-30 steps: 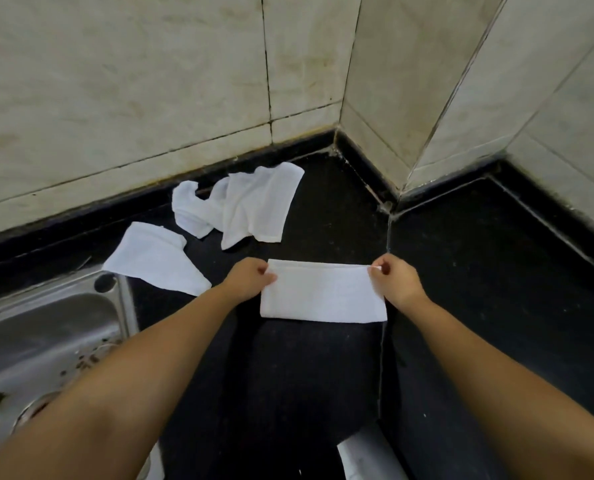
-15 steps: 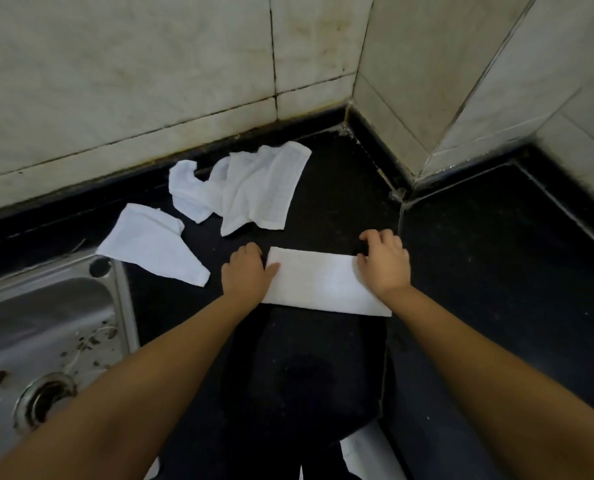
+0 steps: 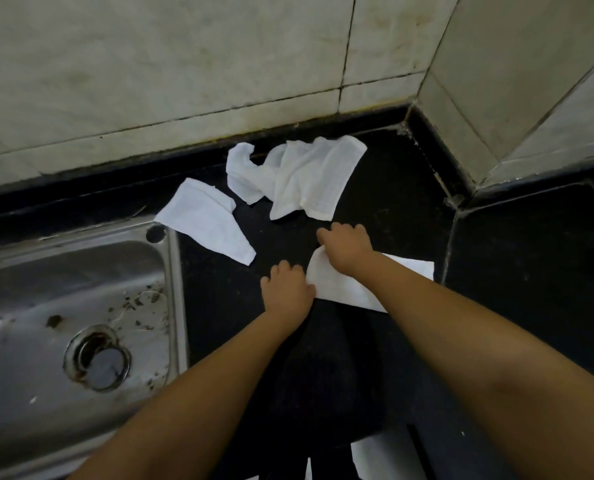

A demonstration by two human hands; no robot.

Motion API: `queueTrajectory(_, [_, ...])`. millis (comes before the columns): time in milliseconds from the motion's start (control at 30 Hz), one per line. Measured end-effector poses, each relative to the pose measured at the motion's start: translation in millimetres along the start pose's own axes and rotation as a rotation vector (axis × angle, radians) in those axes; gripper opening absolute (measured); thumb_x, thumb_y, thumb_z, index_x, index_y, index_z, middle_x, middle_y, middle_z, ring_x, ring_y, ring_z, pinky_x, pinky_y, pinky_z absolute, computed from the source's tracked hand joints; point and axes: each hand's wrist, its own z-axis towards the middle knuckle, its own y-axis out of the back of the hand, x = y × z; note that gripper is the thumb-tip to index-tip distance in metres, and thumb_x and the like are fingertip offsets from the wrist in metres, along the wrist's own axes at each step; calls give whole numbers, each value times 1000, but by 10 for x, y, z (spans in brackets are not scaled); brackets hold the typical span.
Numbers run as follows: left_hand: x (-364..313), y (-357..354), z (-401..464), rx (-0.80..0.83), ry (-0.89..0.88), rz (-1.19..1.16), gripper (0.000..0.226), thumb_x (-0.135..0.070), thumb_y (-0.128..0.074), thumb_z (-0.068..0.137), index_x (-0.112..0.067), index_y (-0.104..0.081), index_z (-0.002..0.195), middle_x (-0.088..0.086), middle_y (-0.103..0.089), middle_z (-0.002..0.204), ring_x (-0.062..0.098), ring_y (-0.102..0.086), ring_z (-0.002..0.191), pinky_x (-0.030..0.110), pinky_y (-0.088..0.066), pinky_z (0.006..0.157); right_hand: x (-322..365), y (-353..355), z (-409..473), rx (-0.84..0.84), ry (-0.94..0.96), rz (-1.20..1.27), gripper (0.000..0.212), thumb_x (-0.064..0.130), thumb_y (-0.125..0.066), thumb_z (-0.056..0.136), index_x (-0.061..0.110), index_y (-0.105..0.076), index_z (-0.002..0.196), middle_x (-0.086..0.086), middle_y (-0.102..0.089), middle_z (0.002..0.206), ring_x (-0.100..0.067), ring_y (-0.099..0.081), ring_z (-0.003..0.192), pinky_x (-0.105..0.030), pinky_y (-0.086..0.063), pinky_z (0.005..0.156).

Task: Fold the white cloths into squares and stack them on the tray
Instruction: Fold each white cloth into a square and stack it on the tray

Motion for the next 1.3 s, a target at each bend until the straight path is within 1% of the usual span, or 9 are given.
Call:
queueTrajectory(100, [-53,24,-60,-38,-6,-48,23,-26,-49,93,-11,-57,107,8,-55,115,25,-51,110,37,-39,93,-112,-3,-59,-35,30,97,25,11,-44,93,16,-47,117,-11,-53,115,-29,-55,102,-38,-37,91])
queueTrajectory(267, [-256,182,-172,-94,-140,-424,4,-15,-52,91,-15,-49,92,-1,-55,79,20,-59,76,41,-50,82,-541,117,-241,-41,17,481,14,9,-50,90,18,-50,100,-5,-56,100,-22,-57,89,-35,-48,82])
queueTrajectory(467, [-879,94,-258,-102,-399,-508,34,-15,-56,92,-14,-52,126,1,-58,104,16,-55,93,29,-42,89,-1318,104,-646,-56,-25,492,22,7,-55,85,26,-43,91,3,-49,93,-18,-53,83,-29,-40,76])
queueTrajectory(667, [-1231,-323,-234,-97,-694,-253,22,-11,-57,84,-9,-70,102,10,-63,89,27,-60,85,32,-36,75,-1697,-193,-950,-2,-3,296,27,3,-53,82,23,-38,93,-2,-47,105,-22,-50,91,-33,-35,79])
queueTrajectory(800, [-1227,-434,-195,-60,-808,-101,26,-14,-54,89,-13,-68,110,9,-62,99,27,-59,93,34,-38,82,-1796,-380,-1026,-77,36,211,23,3,-50,85,17,-47,104,-4,-47,110,-25,-51,96,-32,-35,80])
queueTrajectory(933, [-1175,-424,-166,73,-855,113,35,-22,-41,98,-18,-54,130,5,-54,119,22,-49,111,33,-31,97,-1813,-485,-1050,-97,49,187,42,1,-48,88,20,-50,125,-5,-47,123,-24,-47,112,-33,-37,92])
queueTrajectory(1033, [-1097,-354,-192,41,-931,104,40,-37,-42,94,-19,-57,126,2,-58,113,20,-53,106,33,-35,95,-1777,-446,-1088,-124,-39,285,39,1,-45,90,20,-55,123,-5,-48,124,-24,-48,113,-35,-39,96])
queueTrajectory(1167, [-1116,-142,-55,-67,-641,-129,32,-38,-47,95,-19,-56,119,-2,-57,110,15,-53,104,31,-40,93,-1616,-340,-1118,-183,-461,673,24,14,-48,95,9,-56,117,-13,-54,118,-28,-57,102,-39,-49,90])
queueTrajectory(1300, [-1216,-40,185,17,-202,-173,41,-40,-49,94,-11,-48,123,9,-52,123,25,-50,115,40,-42,96,-1380,-396,-1168,-118,-731,901,40,27,-56,93,1,-46,121,-18,-56,122,-32,-57,111,-39,-48,88])
